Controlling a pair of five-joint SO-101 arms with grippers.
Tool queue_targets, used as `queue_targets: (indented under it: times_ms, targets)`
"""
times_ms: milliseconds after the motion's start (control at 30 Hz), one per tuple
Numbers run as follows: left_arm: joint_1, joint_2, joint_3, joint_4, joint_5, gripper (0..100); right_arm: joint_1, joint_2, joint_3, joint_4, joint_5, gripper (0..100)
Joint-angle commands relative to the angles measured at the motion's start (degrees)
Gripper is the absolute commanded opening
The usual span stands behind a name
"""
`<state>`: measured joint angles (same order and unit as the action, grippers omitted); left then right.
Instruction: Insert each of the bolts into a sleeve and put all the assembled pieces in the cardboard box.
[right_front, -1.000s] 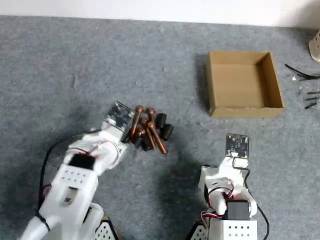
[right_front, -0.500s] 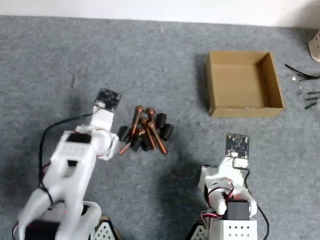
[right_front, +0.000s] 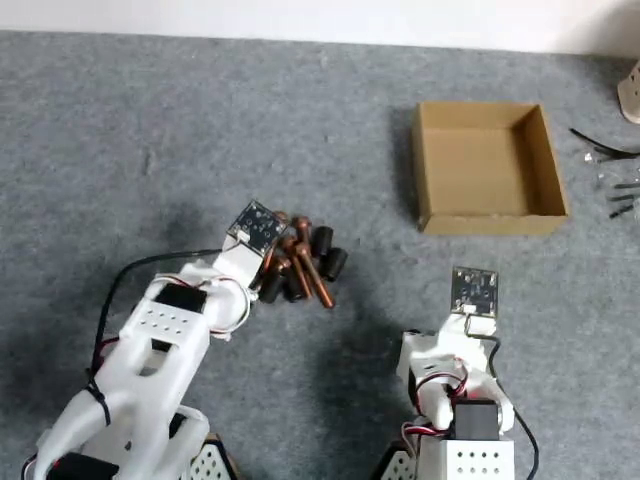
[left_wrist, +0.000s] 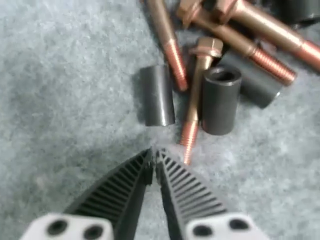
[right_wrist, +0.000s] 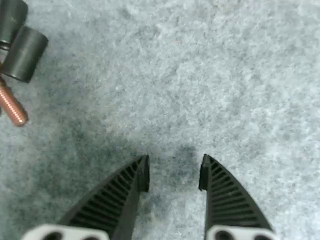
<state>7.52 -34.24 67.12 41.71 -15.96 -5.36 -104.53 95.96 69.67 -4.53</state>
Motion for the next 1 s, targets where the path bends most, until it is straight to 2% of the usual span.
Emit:
queue_targets:
  times_ms: [0,100,167,733,967]
  targets:
    - [0.8,-0.3,-2.1,0.4,0.0,9,0.1,-0.6,7.5,0.4,-0.4,15.5]
    - [0.8,-1.4,-1.9,0.4,0.1,20,0.1,-0.6,7.5,0.4,-0.4,15.5]
    - [0.8,-1.5,-1.9,0.4,0.1,25,0.1,-0.6,7.5,0.4,-0.4,15.5]
    - [-3.5,0.0,-2.1,-1.2,2.0,25,0.1,-0.6,7.5,0.4,-0.4,15.5]
    - [-4.6,18.9,-12.7,-0.3,2.0,25,0.1,-0.6,7.5,0.4,-0.4,15.5]
